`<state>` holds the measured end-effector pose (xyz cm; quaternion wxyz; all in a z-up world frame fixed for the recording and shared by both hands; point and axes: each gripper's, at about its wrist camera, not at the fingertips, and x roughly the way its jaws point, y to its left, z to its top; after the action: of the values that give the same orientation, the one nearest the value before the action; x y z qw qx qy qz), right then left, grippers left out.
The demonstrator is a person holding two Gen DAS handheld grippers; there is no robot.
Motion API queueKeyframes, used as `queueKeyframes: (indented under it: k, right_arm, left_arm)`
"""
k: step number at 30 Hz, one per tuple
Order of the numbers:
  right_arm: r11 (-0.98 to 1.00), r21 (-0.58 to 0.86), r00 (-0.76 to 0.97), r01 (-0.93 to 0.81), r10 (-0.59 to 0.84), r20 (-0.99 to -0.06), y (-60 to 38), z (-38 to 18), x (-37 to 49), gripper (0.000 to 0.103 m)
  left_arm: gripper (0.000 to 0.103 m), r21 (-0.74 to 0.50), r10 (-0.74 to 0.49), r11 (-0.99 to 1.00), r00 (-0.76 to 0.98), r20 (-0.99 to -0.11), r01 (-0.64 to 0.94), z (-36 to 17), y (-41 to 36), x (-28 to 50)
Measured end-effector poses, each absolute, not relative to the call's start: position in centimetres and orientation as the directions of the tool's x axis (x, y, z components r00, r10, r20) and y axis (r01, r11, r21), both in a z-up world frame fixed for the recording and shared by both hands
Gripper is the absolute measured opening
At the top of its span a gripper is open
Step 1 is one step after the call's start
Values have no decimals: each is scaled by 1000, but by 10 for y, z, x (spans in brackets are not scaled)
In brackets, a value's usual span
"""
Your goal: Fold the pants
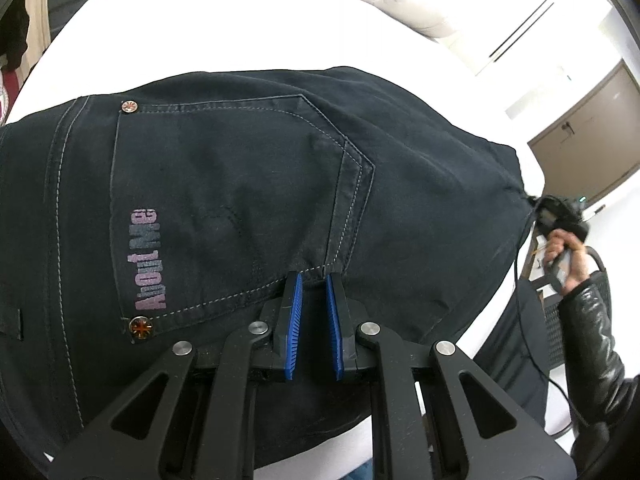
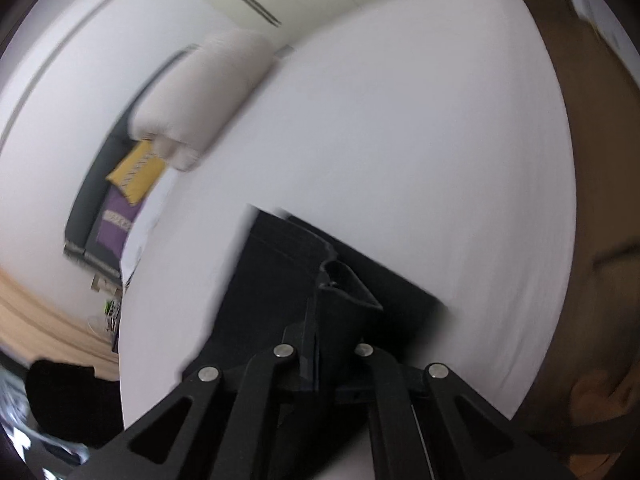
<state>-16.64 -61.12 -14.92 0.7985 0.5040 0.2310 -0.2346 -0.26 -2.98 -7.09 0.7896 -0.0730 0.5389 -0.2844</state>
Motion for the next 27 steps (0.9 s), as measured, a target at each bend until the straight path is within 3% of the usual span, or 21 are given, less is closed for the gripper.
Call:
queueKeyframes:
  k: [3,11,13,14,15,17,19,21,23,25,27]
  right_arm:
    - [362,741,820,565,-152,-551,-611,-151,-178,0]
    - [341,737,807,583,-141,-573,-611,-143,-188,3]
    - [330,644,723,690,-261,-640,-605,-121,-200,9]
    - [361,590,690,722,-322,-648,-597,-106,-201,16]
    - [433,564,706,703,-330,-627,-585,-87,-195,16]
    - [567,548,746,614,-191,-638,-569,-67,-168,16]
    - [702,397,696,592,-196,-691,-542,-44,-132,16]
    - [784,412,715,464,-57,-697,-521,-33,-98,16]
    - [835,409,662,370,72,-746,-500,-41,-63,16]
    - [903,304,573,304,81,-815,-474,-54,-29,16]
    - [912,308,495,269,144,-857,-464,-77,-3,16]
  left_arm:
    - [12,-459,-552,818,250,-796,346,-73,-25,-3]
    - [12,-467,-558,815,251,-791,343,-74,-21,-6]
    - [12,-443,-537,829,264,-801,343,-71,-19,-7]
    - [12,-426,-524,837,277,-805,344,-67,-18,-9]
    - [12,-418,-519,840,284,-806,345,-64,-18,-11]
    - [12,-410,-514,843,295,-806,347,-60,-17,-11]
    - [12,-417,-515,843,286,-808,341,-64,-19,-8]
    - [12,-438,-531,836,285,-798,329,-67,-17,-7]
    - [12,-454,-544,829,281,-791,326,-69,-15,-6]
    - [12,-468,-554,824,278,-784,320,-70,-13,-5]
    - [12,-474,-560,820,280,-780,319,-71,-11,-4]
